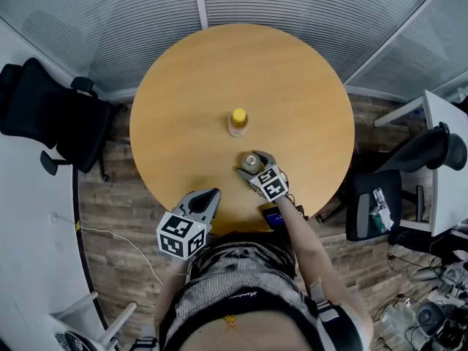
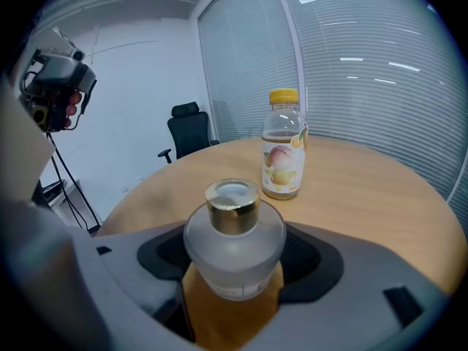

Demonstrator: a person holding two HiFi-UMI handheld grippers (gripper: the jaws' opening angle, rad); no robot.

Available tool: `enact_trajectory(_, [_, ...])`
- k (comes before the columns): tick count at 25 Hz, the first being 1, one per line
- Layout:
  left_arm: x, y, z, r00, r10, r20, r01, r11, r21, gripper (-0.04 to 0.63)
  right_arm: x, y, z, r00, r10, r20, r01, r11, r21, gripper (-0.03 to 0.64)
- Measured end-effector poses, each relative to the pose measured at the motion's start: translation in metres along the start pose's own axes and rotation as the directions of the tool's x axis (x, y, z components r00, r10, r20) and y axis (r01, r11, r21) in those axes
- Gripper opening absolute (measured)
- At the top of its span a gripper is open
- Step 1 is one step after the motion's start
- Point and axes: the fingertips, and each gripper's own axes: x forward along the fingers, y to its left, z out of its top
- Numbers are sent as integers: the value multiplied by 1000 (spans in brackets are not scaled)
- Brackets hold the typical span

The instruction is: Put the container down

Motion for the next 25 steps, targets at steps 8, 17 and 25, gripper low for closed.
enact_trajectory(8, [2,-1,-2,1000,-5,-6,5,1000,2,21,0,0,-7,1000,-9,13,9,1000,1,348])
enact_trajectory(17, [2,-2,-7,1000,-3,-19,4,1000,1,21,-3,3,-8,1000,-21,16,22,1000,-13,348])
enact_trajectory(25, [2,0,-8,1000,4,-20,-4,1000,-2,21,-2,3,-9,999,-38,19,39,998,-43,348])
